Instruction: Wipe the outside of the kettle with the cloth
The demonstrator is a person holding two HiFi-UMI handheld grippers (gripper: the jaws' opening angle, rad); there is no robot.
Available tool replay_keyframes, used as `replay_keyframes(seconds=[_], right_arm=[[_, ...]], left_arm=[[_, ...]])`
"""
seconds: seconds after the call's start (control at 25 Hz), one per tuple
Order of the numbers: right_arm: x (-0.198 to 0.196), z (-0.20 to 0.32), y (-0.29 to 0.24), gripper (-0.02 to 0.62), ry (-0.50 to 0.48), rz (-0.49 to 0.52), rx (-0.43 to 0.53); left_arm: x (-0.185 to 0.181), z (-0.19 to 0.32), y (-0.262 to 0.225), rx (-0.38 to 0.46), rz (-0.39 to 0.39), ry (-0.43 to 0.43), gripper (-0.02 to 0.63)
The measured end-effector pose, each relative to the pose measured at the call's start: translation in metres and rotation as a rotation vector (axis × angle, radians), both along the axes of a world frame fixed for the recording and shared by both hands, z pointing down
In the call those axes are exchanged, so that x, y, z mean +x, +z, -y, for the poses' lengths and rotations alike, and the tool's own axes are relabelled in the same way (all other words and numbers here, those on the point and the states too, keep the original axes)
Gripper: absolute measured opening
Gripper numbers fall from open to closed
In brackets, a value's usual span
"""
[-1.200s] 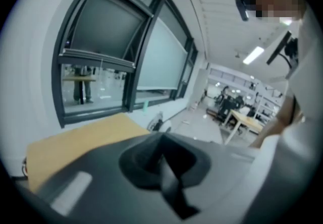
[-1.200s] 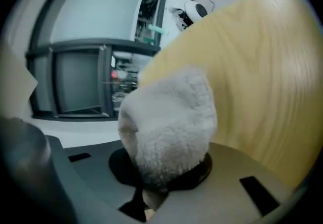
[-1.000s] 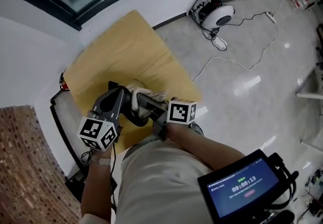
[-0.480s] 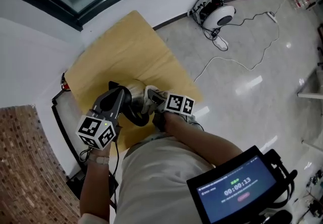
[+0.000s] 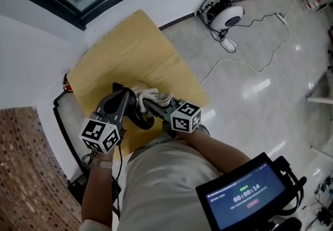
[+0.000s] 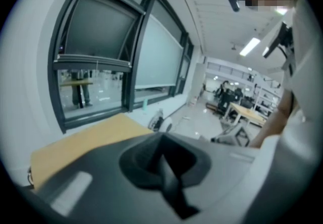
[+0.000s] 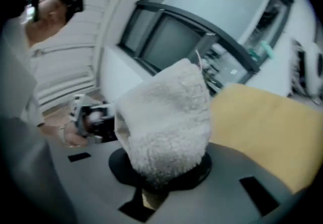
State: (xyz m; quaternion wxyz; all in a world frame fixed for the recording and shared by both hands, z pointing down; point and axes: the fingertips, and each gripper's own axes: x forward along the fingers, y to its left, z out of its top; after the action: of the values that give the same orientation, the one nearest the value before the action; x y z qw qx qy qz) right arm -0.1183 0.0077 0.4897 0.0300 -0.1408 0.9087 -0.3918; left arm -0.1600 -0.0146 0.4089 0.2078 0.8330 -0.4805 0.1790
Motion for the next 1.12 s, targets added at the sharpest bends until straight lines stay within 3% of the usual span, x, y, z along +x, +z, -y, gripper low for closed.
replay_keyframes(seconds=[0.04, 0.12, 0.2, 0.24, 0.28, 0.36, 0.48, 0.6, 0.64, 0.72, 0.76, 0.8, 0.88, 0.96, 1.0, 1.04, 1.12], right_arm=[[0.008, 0.005, 0.034, 0.072, 0.027, -0.071, -0.085], [0.016, -0.01, 0.091, 0.072, -0.06, -0.269, -0.18], [0.01, -0.04, 0.102, 0.072, -0.223, -0.42, -0.132], [0.004, -0.053, 0.088, 0.072, -0.29, -0.452, -0.045], [-0.003, -0.063, 0.067, 0.073, -0.341, -0.449, 0.069], [-0.014, -0.071, 0.017, 0.072, -0.358, -0.335, 0.266], [-0.018, -0.056, -0.029, 0.072, -0.264, -0.146, 0.331], [-0.017, -0.052, -0.009, 0.072, -0.308, -0.091, 0.234], [-0.015, -0.054, 0.013, 0.072, -0.35, -0.132, 0.167], [-0.009, -0.061, 0.067, 0.072, -0.449, -0.342, 0.079], [-0.008, -0.065, 0.083, 0.072, -0.495, -0.432, 0.09], [-0.011, -0.07, 0.081, 0.072, -0.533, -0.445, 0.131], [-0.02, -0.075, 0.036, 0.072, -0.567, -0.242, 0.182], [-0.025, -0.07, 0.004, 0.071, -0.56, -0.005, 0.066], [-0.025, -0.069, 0.011, 0.071, -0.566, 0.024, -0.022], [-0.023, -0.071, 0.032, 0.071, -0.582, -0.028, -0.091], [-0.017, -0.079, 0.081, 0.071, -0.627, -0.274, -0.111]], left_arm=[[0.0, -0.001, 0.0, -0.002, -0.003, 0.0, -0.006], [0.001, -0.003, -0.002, 0.0, 0.004, -0.001, -0.006], [0.003, -0.003, -0.003, 0.008, 0.023, 0.002, -0.006], [0.004, -0.002, -0.002, 0.01, 0.033, 0.004, -0.006], [0.003, -0.002, -0.002, 0.011, 0.043, 0.005, -0.006], [-0.001, -0.002, -0.001, 0.008, 0.057, 0.009, -0.006], [-0.002, -0.002, 0.0, 0.008, 0.072, 0.017, -0.006], [-0.002, -0.001, 0.003, 0.01, 0.09, 0.022, -0.006], [-0.002, -0.001, 0.004, 0.01, 0.092, 0.025, -0.006], [-0.001, 0.0, 0.007, 0.011, 0.086, 0.03, -0.006], [-0.001, -0.001, 0.008, 0.012, 0.083, 0.03, -0.006], [-0.002, -0.002, 0.008, 0.013, 0.083, 0.03, -0.006], [-0.003, -0.003, 0.01, 0.012, 0.089, 0.028, -0.006], [-0.005, -0.003, 0.011, 0.007, 0.086, 0.025, -0.006], [-0.006, -0.003, 0.012, 0.007, 0.086, 0.025, -0.006], [-0.005, -0.003, 0.012, 0.007, 0.089, 0.028, -0.006], [-0.001, -0.003, 0.011, 0.007, 0.1, 0.038, -0.006]])
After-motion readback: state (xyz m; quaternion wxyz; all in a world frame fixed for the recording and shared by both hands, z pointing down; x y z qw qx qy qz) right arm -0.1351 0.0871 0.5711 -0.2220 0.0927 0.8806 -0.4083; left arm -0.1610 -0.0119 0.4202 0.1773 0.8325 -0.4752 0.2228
